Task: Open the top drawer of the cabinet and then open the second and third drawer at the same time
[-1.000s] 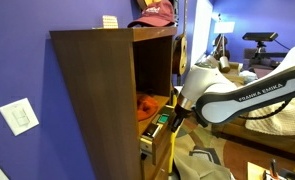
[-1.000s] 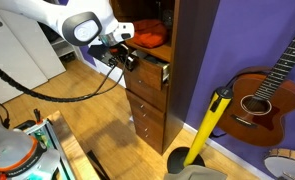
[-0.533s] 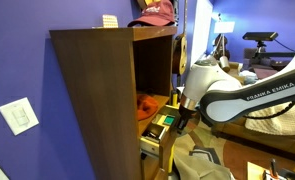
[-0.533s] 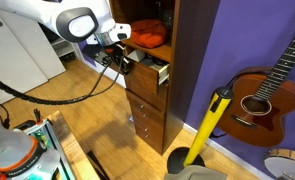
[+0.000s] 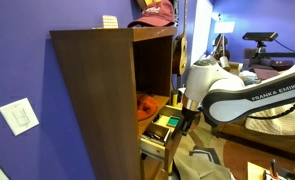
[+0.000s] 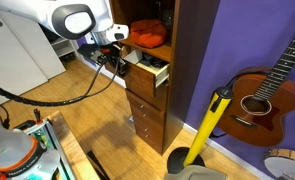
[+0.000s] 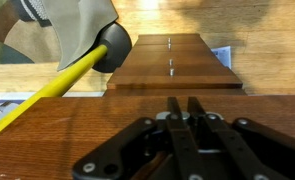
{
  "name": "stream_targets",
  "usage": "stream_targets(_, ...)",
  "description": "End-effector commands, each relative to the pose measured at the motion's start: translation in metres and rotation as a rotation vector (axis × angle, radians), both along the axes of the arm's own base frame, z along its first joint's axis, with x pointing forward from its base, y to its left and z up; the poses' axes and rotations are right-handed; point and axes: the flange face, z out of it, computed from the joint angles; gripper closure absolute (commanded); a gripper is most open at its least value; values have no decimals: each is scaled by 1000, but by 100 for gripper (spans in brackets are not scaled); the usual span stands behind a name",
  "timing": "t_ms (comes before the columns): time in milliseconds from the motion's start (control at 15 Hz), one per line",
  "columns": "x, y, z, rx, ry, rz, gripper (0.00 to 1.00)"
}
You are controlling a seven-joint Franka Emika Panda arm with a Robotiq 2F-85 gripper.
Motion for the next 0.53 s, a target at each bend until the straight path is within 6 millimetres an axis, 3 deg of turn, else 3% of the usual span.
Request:
stream_targets(0,-12,-17,-2,-44,35,-40,96)
stream_targets(133,-12,-17,-2,-47,41,-41,96)
stream_targets(200,-12,-17,-2,-50,43,-45,60)
stream_targets(267,-12,-18,-2,-49,45,-48,59)
stream_targets(467,-12,-23,2,-40,51,-51,38)
